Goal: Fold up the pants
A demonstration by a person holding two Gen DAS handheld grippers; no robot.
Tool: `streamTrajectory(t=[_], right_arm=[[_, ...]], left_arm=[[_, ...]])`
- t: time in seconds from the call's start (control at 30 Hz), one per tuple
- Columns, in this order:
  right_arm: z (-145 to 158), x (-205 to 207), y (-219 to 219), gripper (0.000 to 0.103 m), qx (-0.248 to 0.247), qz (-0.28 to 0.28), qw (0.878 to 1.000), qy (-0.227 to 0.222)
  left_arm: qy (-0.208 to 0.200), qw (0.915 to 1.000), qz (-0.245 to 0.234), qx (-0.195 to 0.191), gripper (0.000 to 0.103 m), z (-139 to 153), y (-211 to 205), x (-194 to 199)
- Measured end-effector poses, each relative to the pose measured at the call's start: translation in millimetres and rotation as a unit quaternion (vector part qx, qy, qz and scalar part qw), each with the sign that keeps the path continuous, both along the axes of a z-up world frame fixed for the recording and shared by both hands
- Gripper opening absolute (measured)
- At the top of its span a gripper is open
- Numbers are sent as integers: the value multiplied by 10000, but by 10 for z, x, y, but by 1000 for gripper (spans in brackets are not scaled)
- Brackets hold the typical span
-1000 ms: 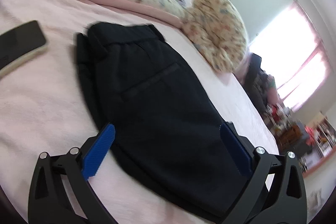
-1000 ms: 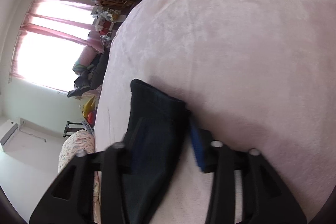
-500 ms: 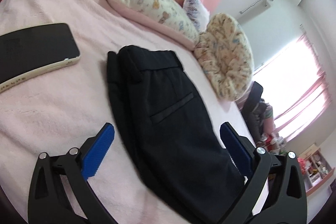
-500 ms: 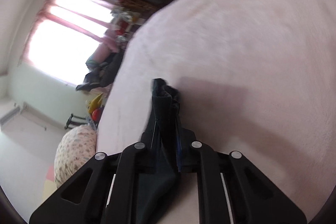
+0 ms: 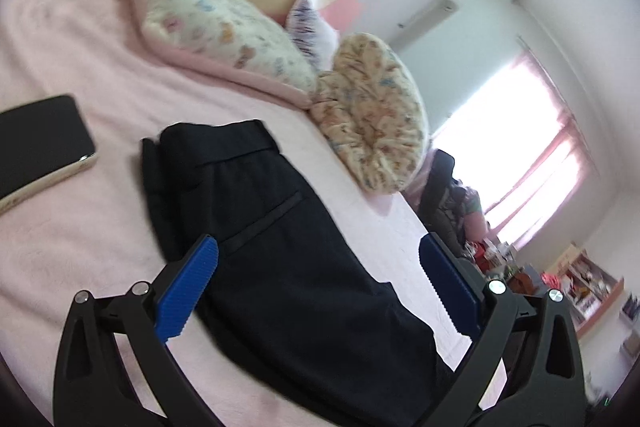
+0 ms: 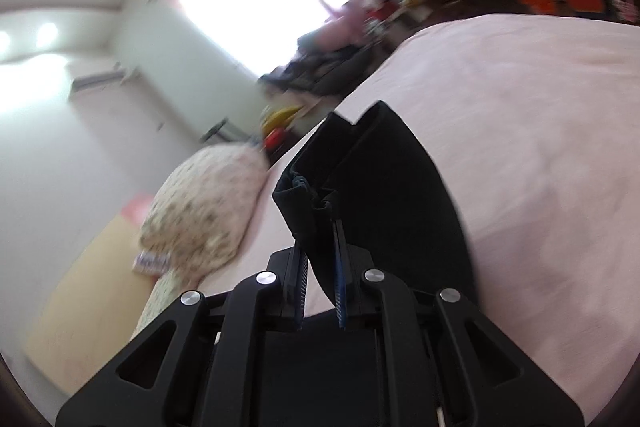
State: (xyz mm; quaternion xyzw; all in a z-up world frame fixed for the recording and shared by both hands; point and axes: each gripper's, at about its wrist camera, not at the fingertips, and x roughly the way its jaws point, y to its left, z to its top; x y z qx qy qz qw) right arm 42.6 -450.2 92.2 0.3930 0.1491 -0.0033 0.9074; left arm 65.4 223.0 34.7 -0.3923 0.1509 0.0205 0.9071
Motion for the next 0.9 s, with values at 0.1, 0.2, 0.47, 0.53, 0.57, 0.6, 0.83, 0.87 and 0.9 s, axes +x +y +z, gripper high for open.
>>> streamTrajectory(t=[0.1,0.2,0.47,0.53,0.57,0.6,0.83,0.87,0.9], right_arm=[[21,232,383,12,-116,481,9988,55],[-4,390,652,12,-189,799,9965,129],[-133,562,1149,12,-202,1270,9911,336],[-154,610,1245,12,-212,1338,9901,363],[-171,622,1291,12,-200,1389,9894,367],[-179,656,1372,12,-192,1466,9883,366],[-379,927,2199,12,-1008,2147,9676,866],[-473,956,2319,12,-1260,2221,9608,1077],[-618,1006,2484,13,-1674,2331,9468,1458]], left_arm=[[-81,9994,-229,255,101,63,-102,31],[-147,9970,-474,589,101,123,-230,62],[-311,9908,-734,1091,101,206,-427,52],[-306,9900,-767,1142,101,208,-449,65],[-298,9897,-769,1169,101,211,-464,66],[-298,9894,-777,1191,101,210,-477,65],[-165,9882,-870,1248,101,166,-499,85],[-142,9883,-875,1241,101,158,-495,88],[-111,9884,-881,1231,101,149,-490,93]])
